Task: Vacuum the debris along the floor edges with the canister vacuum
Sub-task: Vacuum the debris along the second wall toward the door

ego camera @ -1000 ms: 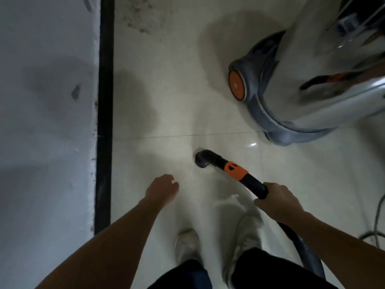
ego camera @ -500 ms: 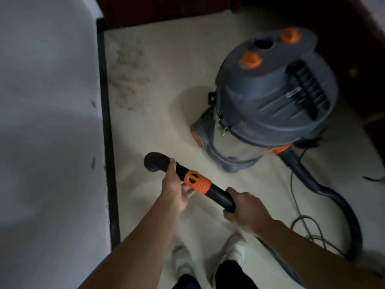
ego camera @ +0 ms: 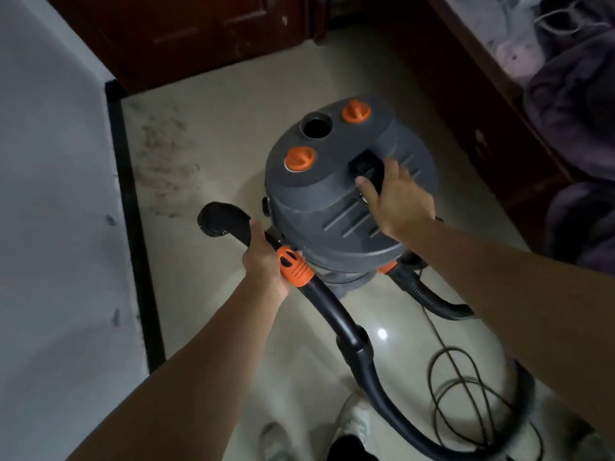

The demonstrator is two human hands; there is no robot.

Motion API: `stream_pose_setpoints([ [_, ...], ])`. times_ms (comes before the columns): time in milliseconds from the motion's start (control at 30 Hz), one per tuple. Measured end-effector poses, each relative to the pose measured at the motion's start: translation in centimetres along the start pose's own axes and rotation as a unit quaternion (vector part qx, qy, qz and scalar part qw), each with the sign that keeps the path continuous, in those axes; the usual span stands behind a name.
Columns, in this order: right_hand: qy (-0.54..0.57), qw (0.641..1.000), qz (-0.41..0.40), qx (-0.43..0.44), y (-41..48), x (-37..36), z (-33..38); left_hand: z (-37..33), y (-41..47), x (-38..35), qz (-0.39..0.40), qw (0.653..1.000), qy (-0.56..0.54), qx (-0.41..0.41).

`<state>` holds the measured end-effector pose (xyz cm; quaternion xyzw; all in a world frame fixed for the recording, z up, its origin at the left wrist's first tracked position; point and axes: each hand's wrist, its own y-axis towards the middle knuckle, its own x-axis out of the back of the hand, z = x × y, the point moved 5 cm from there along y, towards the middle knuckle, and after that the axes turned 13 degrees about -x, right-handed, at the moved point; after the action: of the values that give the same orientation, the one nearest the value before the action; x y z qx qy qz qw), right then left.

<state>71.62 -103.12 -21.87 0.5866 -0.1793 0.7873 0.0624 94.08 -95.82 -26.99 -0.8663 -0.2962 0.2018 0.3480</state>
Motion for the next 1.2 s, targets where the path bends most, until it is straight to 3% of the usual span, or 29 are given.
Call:
stream_pose_setpoints([
  [167, 0.003, 0.993, -0.119, 0.016, 1.6, -1.6, -0.9, 0.4, 2.3, -2.2, 0.01, 0.999, 0.049, -0.011],
  [500, -0.039, 0.99, -0.096, 0.092, 10.4, 0.5, 0.5, -0.3, 4.7, -8.4, 0.034, 0.998, 0.042, 0.03],
  [867, -0.041, 0.988, -0.13, 0.067, 24.2, 2.4, 4.6, -6.5, 13.9, -19.1, 0.059, 0.997, 0.046, -0.019],
  [1200, -0.056, 0.986, -0.144, 0.061, 36.2, 4.0, 10.3, -13.4, 22.5, -27.5, 0.053, 0.998, 0.046, -0.004],
])
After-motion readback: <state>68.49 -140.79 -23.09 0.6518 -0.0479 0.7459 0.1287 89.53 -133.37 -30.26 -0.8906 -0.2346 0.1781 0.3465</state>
